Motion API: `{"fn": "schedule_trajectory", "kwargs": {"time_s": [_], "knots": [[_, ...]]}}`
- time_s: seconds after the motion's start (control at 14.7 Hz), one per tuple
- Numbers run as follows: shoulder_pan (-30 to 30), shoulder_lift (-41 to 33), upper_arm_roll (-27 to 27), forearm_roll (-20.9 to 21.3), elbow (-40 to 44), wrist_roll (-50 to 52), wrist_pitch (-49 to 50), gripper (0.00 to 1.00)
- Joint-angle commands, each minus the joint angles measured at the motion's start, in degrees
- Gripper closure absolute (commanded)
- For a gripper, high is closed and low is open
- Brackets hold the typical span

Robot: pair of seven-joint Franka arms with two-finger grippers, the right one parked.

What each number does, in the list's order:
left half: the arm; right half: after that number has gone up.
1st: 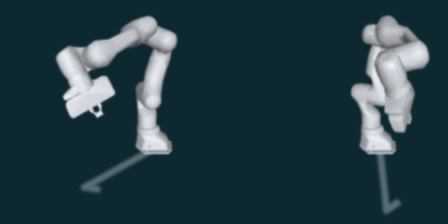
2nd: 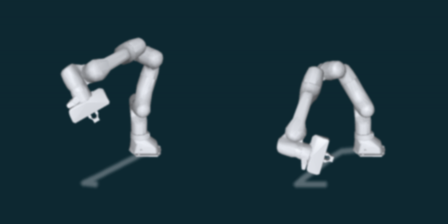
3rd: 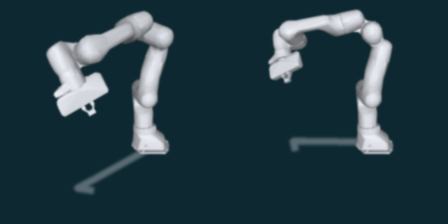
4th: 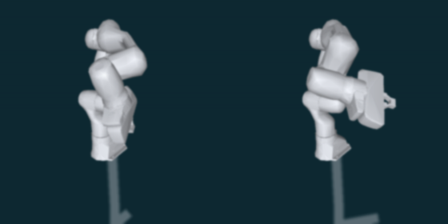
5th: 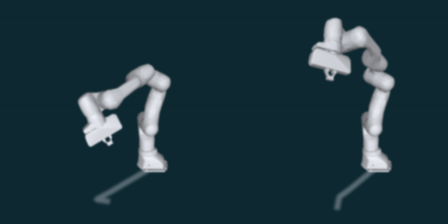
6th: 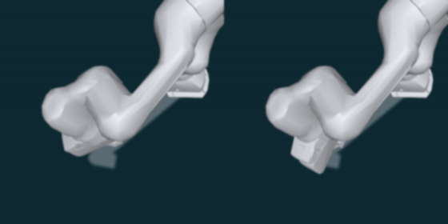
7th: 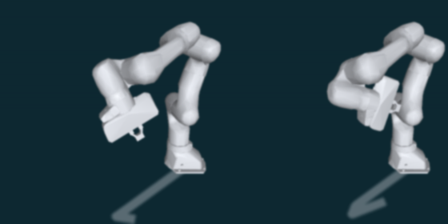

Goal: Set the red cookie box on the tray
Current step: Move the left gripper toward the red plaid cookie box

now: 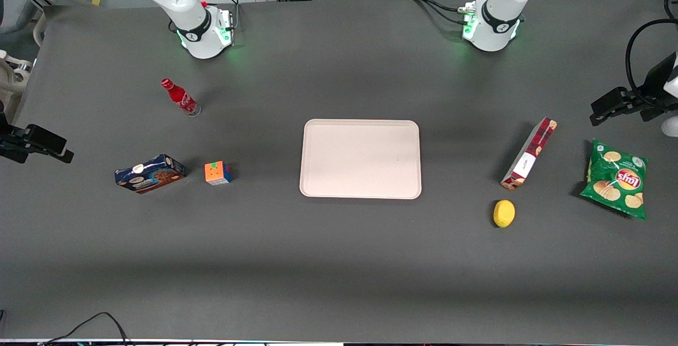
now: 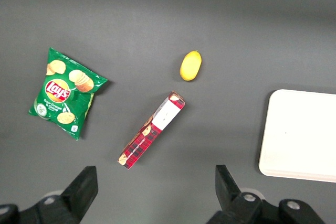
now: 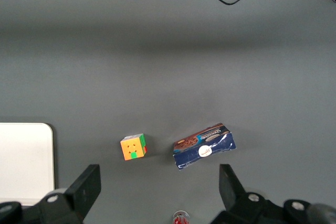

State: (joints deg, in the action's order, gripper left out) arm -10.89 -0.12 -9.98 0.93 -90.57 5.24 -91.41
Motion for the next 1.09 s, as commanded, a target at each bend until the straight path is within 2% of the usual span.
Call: {"fn": "schedule_trajectory", "kwargs": {"time_s": [0.0,0.34,0.68,0.82,1.02], "knots": [[0.43,0.56,-0.04,-0.75,1.71,-0.49,0.97,0.00],[0.26,0.73,0.05,-0.14,1.72,-0.67,1.32,0.00],[-0.18,2.31,0.22,-0.49,1.28,-7.43,5.19,0.00],[0.16,2.67,0.14,0.30,-1.08,-11.81,4.14,0.00],[1.57,1.62,-0.04,1.35,-9.07,-16.30,-2.78,0.00]]}}
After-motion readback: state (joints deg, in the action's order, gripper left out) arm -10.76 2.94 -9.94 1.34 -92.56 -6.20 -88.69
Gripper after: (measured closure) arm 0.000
